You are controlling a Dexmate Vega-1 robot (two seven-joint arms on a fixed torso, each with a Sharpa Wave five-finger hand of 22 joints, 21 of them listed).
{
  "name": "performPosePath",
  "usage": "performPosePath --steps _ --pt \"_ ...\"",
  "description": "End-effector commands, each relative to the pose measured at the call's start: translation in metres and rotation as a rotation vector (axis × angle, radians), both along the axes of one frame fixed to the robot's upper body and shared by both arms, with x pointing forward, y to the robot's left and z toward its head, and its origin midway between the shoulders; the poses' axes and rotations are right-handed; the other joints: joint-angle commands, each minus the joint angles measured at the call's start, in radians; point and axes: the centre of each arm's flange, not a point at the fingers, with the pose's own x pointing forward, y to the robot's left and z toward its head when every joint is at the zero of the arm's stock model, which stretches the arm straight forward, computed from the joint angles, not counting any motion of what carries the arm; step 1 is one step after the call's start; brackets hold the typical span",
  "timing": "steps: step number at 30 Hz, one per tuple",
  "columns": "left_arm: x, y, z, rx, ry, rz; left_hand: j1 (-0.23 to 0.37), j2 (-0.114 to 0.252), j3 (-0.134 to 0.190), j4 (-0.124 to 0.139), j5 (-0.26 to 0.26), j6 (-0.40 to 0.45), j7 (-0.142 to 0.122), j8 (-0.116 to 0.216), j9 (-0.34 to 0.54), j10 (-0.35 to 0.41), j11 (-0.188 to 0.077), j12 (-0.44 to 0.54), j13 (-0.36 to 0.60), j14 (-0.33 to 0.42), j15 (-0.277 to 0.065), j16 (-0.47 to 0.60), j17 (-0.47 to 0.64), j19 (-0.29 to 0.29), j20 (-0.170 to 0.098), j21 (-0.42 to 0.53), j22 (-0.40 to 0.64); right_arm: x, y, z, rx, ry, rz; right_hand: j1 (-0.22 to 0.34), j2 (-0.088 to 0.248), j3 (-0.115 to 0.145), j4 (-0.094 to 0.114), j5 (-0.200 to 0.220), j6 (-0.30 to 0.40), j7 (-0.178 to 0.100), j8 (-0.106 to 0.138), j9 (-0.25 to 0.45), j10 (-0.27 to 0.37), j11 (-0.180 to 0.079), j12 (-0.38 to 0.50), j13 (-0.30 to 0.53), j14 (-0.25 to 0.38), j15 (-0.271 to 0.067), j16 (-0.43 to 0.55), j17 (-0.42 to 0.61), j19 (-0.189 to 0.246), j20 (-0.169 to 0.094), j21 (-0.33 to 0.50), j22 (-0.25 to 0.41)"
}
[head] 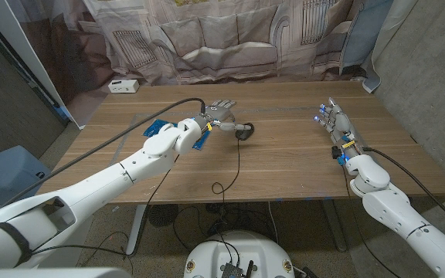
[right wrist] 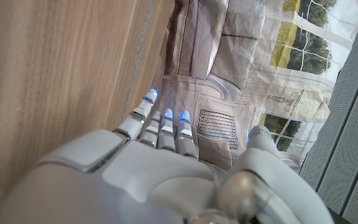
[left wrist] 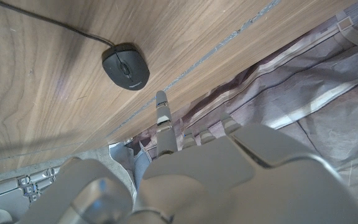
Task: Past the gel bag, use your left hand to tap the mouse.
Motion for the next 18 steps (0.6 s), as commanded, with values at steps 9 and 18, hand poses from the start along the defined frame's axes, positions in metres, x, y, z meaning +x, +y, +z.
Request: performPosePath --steps 9,18 --pt "0.006 -0.004 -0.017 0.106 0.084 0.023 -0.023 0.012 -0.036 0.023 0.021 -0.154 -0.011 0.002 0.001 -0.137 0.008 -0.007 0.004 -0.159 0.015 -0.004 0.005 -0.101 -0.013 -0.005 0.006 0.001 0.002 -0.003 0.001 0.009 0.002 -0.001 0.004 0.000 -0.004 -0.002 0.010 -0.001 -0.003 0.006 0.010 0.004 -0.005 0.001 0.003 0.009 -0.001 0.001 0.000 0.007 -0.004 0.002" --pt "0.007 -0.009 -0.017 0.129 0.102 0.028 -0.028 0.014 -0.043 0.028 0.025 -0.149 -0.008 0.010 0.001 -0.149 0.007 -0.003 0.004 -0.175 0.017 -0.003 0.005 -0.126 -0.021 -0.007 0.007 -0.001 0.002 -0.005 0.004 0.010 0.002 -0.002 0.005 -0.001 -0.004 -0.002 0.011 -0.001 -0.003 0.006 0.011 0.005 -0.006 0.002 0.004 0.009 -0.002 0.001 0.000 0.009 -0.007 0.002"
